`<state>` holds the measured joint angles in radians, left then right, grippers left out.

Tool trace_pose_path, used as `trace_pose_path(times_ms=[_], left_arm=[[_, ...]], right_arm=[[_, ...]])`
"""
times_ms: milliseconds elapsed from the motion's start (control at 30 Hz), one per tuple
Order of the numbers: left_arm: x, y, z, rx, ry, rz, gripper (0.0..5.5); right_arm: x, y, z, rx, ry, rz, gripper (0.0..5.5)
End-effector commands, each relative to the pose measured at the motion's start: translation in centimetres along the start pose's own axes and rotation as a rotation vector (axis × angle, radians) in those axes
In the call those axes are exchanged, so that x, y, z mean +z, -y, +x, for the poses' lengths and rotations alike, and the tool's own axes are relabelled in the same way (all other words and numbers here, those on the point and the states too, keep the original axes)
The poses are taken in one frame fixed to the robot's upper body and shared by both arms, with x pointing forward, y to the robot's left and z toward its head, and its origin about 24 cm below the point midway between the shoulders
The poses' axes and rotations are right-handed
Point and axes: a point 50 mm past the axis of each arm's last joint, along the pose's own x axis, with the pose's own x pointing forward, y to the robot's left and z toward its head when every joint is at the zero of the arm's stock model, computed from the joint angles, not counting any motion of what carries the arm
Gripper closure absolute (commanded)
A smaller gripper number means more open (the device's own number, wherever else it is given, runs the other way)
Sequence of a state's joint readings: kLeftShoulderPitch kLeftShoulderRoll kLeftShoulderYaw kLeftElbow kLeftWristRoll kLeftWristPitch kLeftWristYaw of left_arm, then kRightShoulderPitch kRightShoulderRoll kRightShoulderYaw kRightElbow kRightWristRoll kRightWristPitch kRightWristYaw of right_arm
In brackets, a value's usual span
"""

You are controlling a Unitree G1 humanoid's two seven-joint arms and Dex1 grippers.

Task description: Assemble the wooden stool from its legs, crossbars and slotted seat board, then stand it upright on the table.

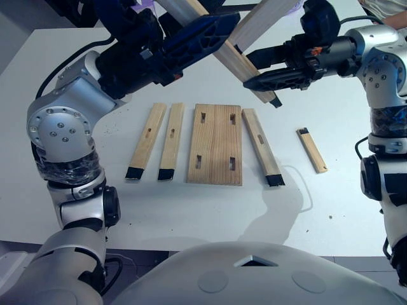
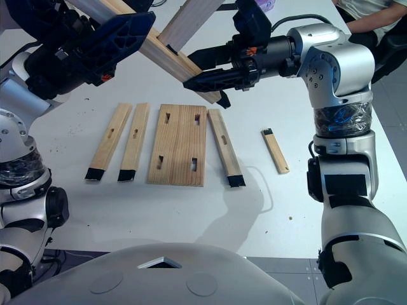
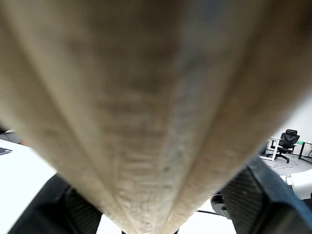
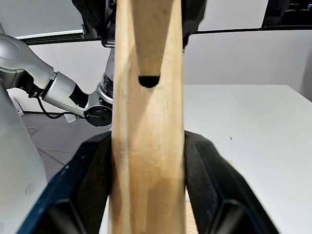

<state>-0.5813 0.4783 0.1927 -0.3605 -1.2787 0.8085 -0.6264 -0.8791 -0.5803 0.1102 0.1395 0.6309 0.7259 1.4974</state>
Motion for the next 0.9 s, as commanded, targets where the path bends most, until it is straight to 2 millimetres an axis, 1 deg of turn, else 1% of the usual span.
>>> trace_pose_path(times_ms=[33,67,133,233,400,533,567,700,767,800,833,900], left_arm=[[-0.2,0.4,-0.1,-0.020,-0.023,0.012,2.94],[-0.3,0.4,-0.1,-0.016,-0.027,0.012,3.14],[-0.4,0.4,-0.2,-0.014,-0.027,0.008,3.35],[-0.6,0.6,-0.2,-0.022,-0.018,0.005,3.39],[-0.9,0.6,-0.4,-0.006,-0.028,0.012,3.43],[-0.4,0.2,-0.7,0.027,-0.009,0.046,3.45],[-0.4,0.1,-0.8,0.042,-0.006,0.055,3.45],[-0.3,-0.2,-1.2,0.089,-0.001,0.085,3.45],[0.0,-0.3,-1.5,0.107,-0.003,0.104,3.45],[0.1,-0.4,-1.7,0.113,-0.001,0.110,3.46],[0.2,-0.4,-1.8,0.118,-0.004,0.119,3.46],[0.6,-0.3,-2.6,0.126,-0.049,0.169,3.46]], right_arm=[[0.7,-0.3,-0.3,-0.003,0.032,-0.004,3.44],[0.7,-0.3,-0.3,-0.004,0.037,0.002,3.44],[0.7,-0.3,-0.3,-0.003,0.053,0.015,3.44],[0.9,-0.2,-0.3,-0.008,0.092,0.039,3.44],[0.2,-0.4,-0.2,-0.017,0.091,0.045,3.44],[-0.3,0.0,-0.3,-0.090,0.108,0.000,3.44],[-0.3,0.1,-0.5,-0.102,0.116,-0.015,3.15],[-0.3,0.7,-1.1,-0.178,0.149,-0.061,2.58],[-0.8,0.9,-1.6,-0.250,0.129,-0.082,2.26],[-1.4,0.8,-1.8,-0.274,0.104,-0.091,2.24],[-2.1,0.6,-2.2,-0.288,0.071,-0.105,2.24],[-3.9,0.0,-3.4,-0.351,0.026,-0.094,2.24]])
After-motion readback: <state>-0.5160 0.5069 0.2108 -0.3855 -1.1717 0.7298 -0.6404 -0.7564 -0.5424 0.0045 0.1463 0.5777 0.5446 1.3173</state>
